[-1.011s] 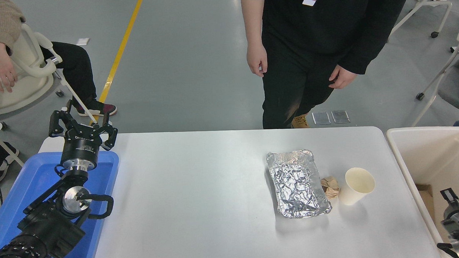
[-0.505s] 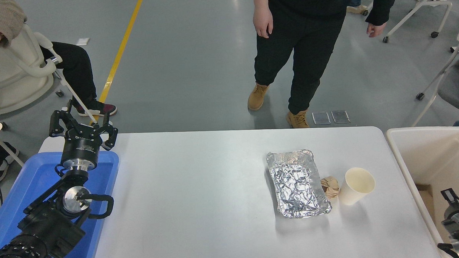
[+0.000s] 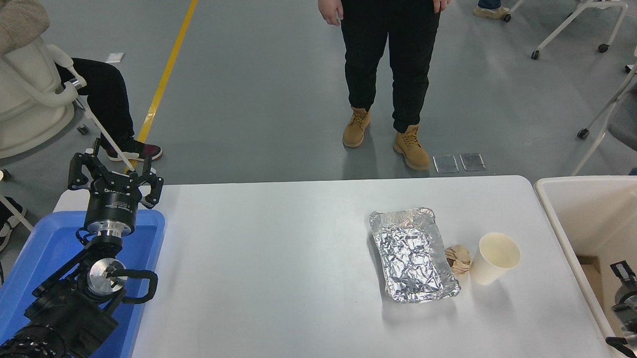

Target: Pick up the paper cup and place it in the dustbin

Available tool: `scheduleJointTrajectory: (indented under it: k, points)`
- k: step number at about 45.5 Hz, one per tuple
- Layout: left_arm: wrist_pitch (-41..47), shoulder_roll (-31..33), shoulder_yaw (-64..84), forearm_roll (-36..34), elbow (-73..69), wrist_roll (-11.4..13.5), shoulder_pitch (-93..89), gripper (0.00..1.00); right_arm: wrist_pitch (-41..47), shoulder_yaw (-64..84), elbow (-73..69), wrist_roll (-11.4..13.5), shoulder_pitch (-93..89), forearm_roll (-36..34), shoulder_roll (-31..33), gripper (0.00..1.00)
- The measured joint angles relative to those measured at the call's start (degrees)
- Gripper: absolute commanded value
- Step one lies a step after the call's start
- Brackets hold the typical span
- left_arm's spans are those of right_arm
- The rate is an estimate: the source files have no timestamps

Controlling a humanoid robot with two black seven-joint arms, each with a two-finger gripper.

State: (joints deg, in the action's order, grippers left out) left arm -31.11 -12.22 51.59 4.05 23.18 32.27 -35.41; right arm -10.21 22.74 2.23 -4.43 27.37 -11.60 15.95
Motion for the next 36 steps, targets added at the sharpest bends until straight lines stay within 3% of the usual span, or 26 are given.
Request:
scheduleJointTrajectory:
  k: [16, 21, 24, 36]
  points:
    - [0.00, 0.00, 0.00, 0.00, -0.02, -0.02, 0.00, 0.99, -0.20, -0.09, 0.00, 0.25, 0.52, 0.00, 0.25, 0.47]
    - [0.00, 0.00, 0.00, 0.00, -0.03, -0.02, 0.00, 0.99, -0.20, -0.09, -0.06, 0.27, 0.93, 0.00, 0.67, 0.65]
    - [0.00, 0.00, 0.00, 0.00, -0.03, -0.02, 0.02, 0.99, -0.20, -0.08, -0.07, 0.28, 1.20, 0.00, 1.14, 1.00]
    - [0.00, 0.00, 0.01, 0.00, -0.03, -0.02, 0.07, 0.99, -0.12, -0.03, -1.32, 0.30, 2.86, 0.00, 3.68, 1.00]
